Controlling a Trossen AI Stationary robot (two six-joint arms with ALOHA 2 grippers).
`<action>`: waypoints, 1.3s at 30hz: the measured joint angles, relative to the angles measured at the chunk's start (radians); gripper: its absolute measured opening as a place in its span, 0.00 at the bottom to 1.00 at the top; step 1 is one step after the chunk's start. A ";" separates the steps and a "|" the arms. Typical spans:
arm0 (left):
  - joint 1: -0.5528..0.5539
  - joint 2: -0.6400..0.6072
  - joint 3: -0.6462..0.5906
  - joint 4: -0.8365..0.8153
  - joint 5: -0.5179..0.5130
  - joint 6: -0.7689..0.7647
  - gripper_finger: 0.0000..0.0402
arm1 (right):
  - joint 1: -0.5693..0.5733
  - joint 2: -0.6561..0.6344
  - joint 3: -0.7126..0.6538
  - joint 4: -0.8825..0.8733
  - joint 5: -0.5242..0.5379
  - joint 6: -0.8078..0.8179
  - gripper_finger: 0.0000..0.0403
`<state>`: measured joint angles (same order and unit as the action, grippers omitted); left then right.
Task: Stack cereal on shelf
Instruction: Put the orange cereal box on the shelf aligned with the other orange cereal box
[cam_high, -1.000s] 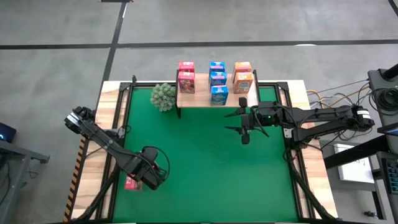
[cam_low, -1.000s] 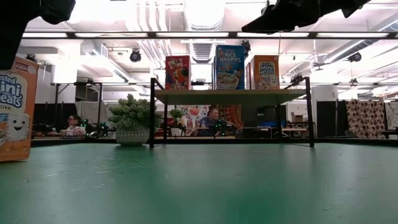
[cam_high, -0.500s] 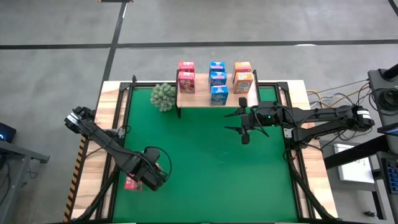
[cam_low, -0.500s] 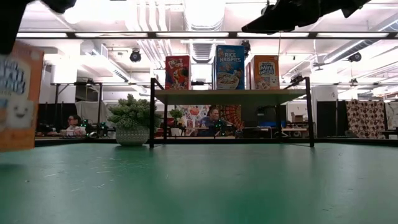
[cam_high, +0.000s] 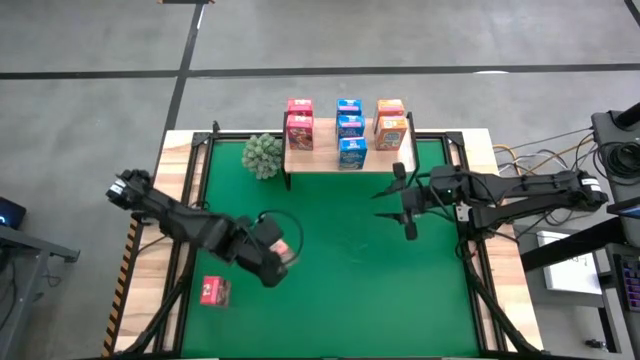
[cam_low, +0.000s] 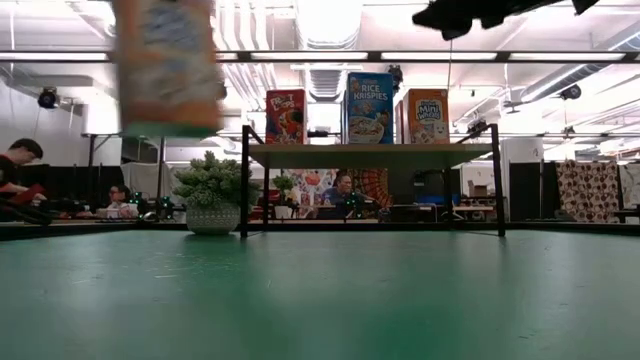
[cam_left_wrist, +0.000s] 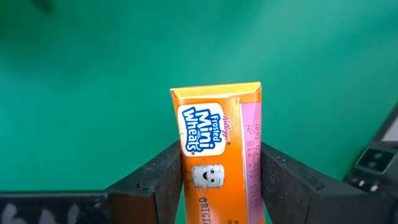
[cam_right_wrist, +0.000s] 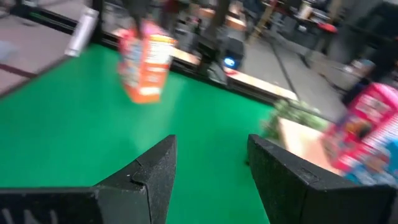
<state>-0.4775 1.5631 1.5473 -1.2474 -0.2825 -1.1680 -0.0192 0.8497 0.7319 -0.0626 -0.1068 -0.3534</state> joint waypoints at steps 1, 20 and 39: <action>0.019 0.000 0.018 0.014 -0.012 0.055 0.42 | 0.012 -0.002 0.000 -0.001 -0.015 -0.001 0.46; 0.327 0.001 0.153 0.414 -0.025 0.998 0.42 | 0.276 -0.130 -0.027 -0.089 -0.025 0.001 0.46; 0.511 0.124 0.163 0.961 0.061 1.276 0.35 | 0.316 -0.258 -0.078 -0.093 -0.024 -0.042 0.46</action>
<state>0.0332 1.6871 1.7106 -0.2860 -0.2220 0.1078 0.2966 0.5920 0.6540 -0.1559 -0.1310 -0.3954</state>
